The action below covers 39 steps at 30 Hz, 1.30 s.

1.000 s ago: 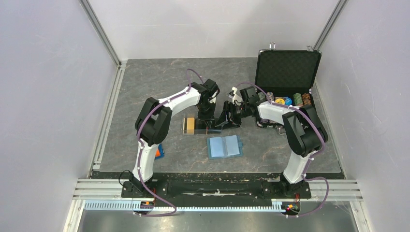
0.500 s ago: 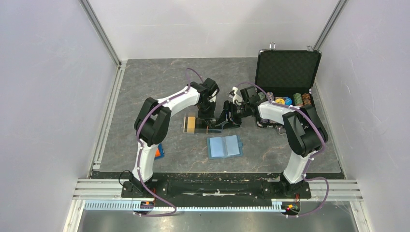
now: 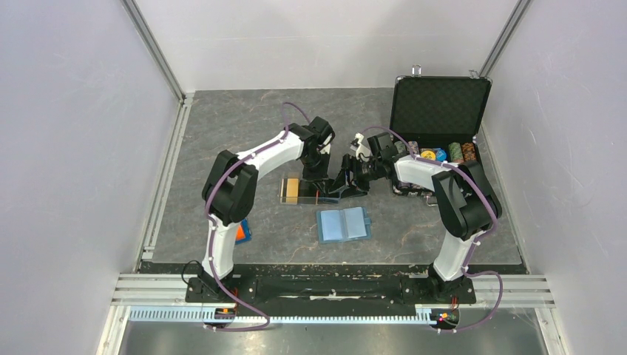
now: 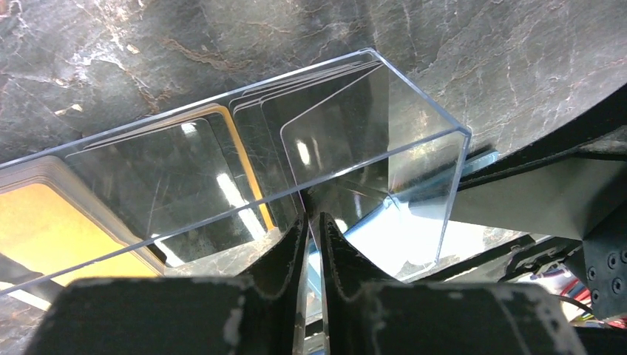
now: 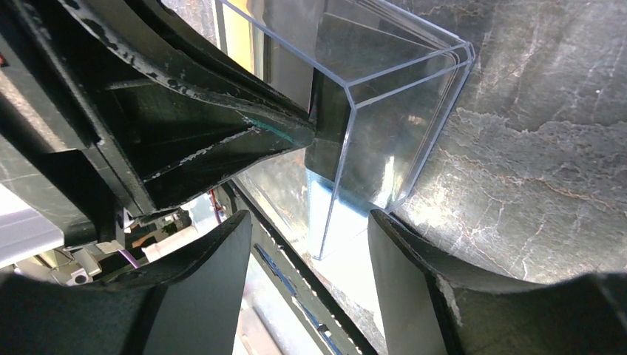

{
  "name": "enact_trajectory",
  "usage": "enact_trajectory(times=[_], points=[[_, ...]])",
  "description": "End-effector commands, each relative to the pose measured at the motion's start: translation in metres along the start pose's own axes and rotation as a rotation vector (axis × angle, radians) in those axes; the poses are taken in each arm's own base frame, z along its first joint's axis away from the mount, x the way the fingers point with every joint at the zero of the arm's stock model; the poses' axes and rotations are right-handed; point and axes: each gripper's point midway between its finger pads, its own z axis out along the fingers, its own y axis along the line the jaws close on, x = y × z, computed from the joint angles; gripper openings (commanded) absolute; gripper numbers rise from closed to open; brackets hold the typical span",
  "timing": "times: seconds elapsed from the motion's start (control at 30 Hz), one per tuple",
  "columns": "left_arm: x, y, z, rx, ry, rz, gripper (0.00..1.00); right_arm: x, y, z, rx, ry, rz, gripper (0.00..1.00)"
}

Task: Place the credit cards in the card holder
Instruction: Pick up the credit card from the storage box.

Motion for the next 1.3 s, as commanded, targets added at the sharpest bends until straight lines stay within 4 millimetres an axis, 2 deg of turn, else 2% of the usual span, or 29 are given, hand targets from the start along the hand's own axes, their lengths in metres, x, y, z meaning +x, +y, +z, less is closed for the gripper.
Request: enact_trajectory(times=[0.0,0.13,0.4,0.73,0.97,1.03,1.1,1.27], points=[[-0.026,-0.041,-0.031,0.158,-0.128,0.031,0.16,0.000,0.020,-0.006,-0.061,-0.007,-0.040,0.61],[-0.029,-0.049,-0.035,0.191,-0.136,0.031,0.17,-0.001,0.020,-0.007,-0.061,-0.010,-0.042,0.61],[-0.027,-0.050,-0.030,0.201,-0.118,0.025,0.19,-0.001,0.021,-0.007,-0.061,-0.011,-0.044,0.62],[-0.016,-0.029,-0.004,0.117,-0.054,0.003,0.21,-0.002,0.022,-0.007,-0.063,-0.013,-0.047,0.61],[-0.011,-0.021,0.005,0.086,-0.035,0.011,0.18,-0.003,0.023,-0.009,-0.062,-0.020,-0.055,0.63],[-0.011,-0.020,0.006,0.088,-0.033,0.011,0.11,-0.003,0.024,-0.009,-0.061,-0.024,-0.058,0.64],[-0.013,-0.020,0.001,0.082,-0.048,0.013,0.03,-0.005,0.025,-0.011,-0.060,-0.033,-0.066,0.66],[-0.027,-0.022,-0.029,0.056,-0.154,0.037,0.02,-0.015,0.033,-0.021,-0.051,-0.085,-0.109,0.73]])
